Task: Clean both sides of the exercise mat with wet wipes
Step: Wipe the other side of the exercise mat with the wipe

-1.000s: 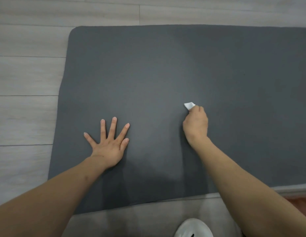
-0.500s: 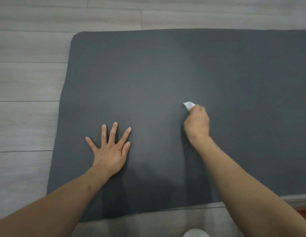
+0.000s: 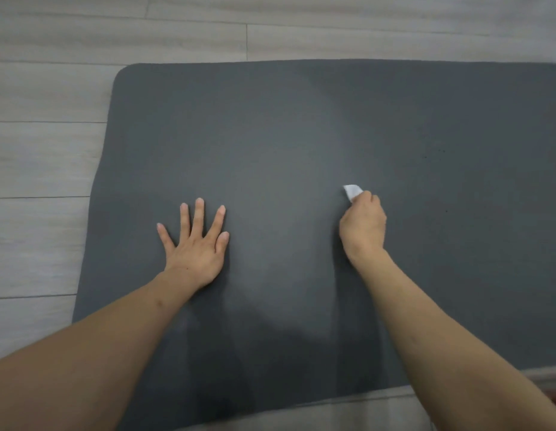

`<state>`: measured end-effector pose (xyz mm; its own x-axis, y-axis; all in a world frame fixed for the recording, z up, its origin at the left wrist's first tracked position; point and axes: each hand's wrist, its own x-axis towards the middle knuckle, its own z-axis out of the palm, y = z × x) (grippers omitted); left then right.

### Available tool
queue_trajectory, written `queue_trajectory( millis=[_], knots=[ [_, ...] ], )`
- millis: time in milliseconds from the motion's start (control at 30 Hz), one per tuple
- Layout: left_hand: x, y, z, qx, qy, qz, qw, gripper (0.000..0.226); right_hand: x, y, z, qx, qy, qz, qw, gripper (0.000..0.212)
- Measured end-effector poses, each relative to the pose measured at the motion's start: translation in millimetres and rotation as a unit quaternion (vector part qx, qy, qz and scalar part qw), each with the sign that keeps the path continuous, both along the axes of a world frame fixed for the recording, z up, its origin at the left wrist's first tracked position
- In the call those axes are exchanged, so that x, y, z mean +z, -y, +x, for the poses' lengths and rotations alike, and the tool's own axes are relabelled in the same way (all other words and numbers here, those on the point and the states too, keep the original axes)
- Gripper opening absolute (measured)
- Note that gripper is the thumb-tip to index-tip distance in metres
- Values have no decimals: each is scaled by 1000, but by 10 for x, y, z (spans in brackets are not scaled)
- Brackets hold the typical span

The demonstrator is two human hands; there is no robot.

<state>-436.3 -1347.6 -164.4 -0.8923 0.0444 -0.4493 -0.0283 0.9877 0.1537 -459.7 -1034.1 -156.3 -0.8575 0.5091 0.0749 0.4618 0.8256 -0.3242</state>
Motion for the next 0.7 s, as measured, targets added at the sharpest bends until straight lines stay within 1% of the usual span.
queue_trajectory(
  millis=[33,67,133,167,200,233,267,300,367,433,467,500,567,633,667,700],
  knots=[
    [14,-11,-2,5,9,3,1000,58,-30,318,3,40,5,-13,999,25],
    [26,-17,-7,7,7,8,1000,58,-48,682,15,105,12,-35,994,29],
    [55,-19,10,11,-8,17,1000,57,-59,1281,134,258,29,-36,965,26],
    [44,-17,18,16,-24,23,999,56,-50,1356,169,311,26,-26,950,23],
    [33,-8,3,21,-48,25,998,55,-36,1262,120,338,13,-18,941,21],
    [34,-1,-7,22,-69,23,997,53,-25,1036,60,339,-4,-4,941,19],
    [43,-4,-32,17,-94,25,995,49,-42,733,17,318,-12,19,948,17],
    [31,-5,-84,12,-125,29,992,43,-34,412,-32,272,-8,32,962,13],
    [7,-12,-240,4,-174,39,984,31,-16,-162,-124,155,3,26,988,9],
    [-41,-49,-467,-13,-183,58,981,23,-25,-333,-188,45,4,1,999,14],
    [-52,-75,-583,-17,-170,65,983,21,-3,-196,-228,28,4,-4,1000,18],
    [-58,-106,-667,-14,-150,72,986,21,10,51,-241,49,7,-7,999,21],
    [-73,-164,-771,6,-132,72,989,22,33,685,-254,162,7,-36,986,25],
    [-57,-187,-801,10,-157,54,986,23,77,1242,-166,313,55,-43,947,27],
    [-38,-179,-823,11,-178,47,983,22,81,1347,-127,372,70,-34,925,25],
    [-8,-160,-891,10,-198,37,979,23,86,1309,-146,399,61,-28,915,20]
  ],
)
